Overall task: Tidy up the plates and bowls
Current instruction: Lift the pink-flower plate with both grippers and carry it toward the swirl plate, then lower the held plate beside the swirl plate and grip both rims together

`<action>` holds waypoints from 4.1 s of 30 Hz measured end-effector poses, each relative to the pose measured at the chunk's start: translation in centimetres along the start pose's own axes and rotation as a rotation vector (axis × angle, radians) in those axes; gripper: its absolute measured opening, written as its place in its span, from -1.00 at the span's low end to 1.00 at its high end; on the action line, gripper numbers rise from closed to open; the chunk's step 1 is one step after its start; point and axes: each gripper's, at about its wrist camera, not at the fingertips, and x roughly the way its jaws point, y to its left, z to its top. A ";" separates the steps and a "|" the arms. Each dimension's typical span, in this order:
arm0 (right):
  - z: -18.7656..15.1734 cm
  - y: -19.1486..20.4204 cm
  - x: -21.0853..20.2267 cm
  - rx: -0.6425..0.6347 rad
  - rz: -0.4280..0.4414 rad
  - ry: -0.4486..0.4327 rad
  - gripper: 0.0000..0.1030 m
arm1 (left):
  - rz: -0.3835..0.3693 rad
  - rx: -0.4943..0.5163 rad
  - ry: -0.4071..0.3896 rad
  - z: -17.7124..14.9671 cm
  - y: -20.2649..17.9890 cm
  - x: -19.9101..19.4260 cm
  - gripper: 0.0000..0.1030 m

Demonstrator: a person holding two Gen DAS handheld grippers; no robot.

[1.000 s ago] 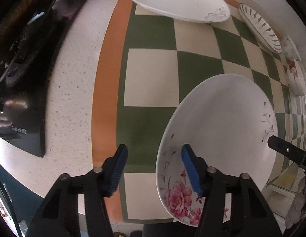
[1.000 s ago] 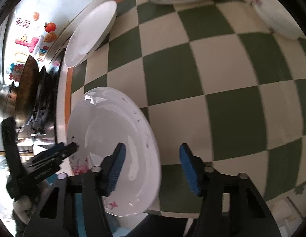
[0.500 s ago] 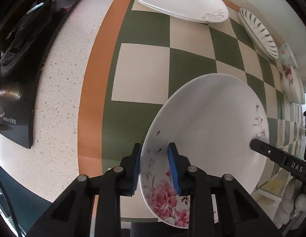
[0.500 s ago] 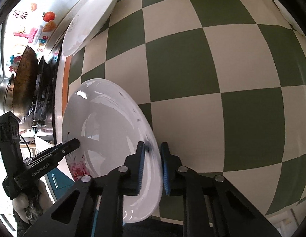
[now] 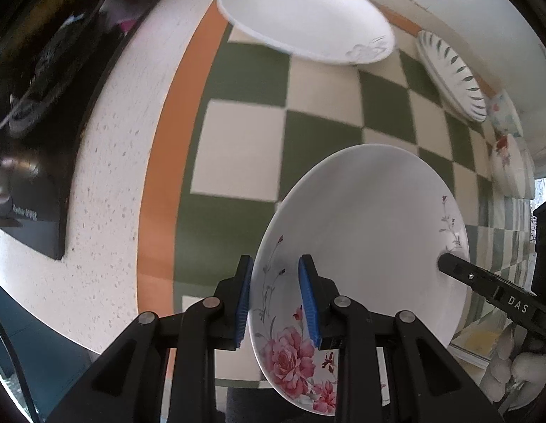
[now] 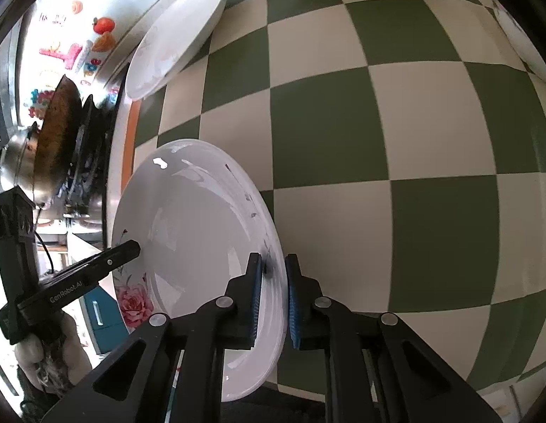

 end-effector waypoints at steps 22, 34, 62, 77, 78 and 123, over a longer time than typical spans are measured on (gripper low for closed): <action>1.5 -10.3 -8.0 0.101 -0.021 -0.111 -0.72 | -0.027 0.160 0.014 4.2 -12.0 2.8 -0.54; 2.5 -13.9 -7.6 0.107 -0.036 -0.098 -0.72 | 0.006 0.167 0.055 4.4 -13.7 5.7 -0.54; 5.8 -4.7 -13.9 0.115 0.039 -0.168 -0.53 | -0.112 0.019 -0.174 14.7 -4.5 -5.3 -0.39; 22.9 7.6 -1.6 -0.031 -0.034 -0.112 -0.29 | 0.001 -0.131 -0.094 26.6 7.2 2.0 -0.38; 23.8 7.6 -1.0 -0.037 -0.040 -0.106 -0.29 | 0.003 -0.119 -0.081 27.0 7.3 2.3 -0.38; 18.6 5.2 -6.7 -0.069 0.006 -0.190 -0.79 | -0.105 -0.007 -0.187 19.4 0.4 -6.3 -0.54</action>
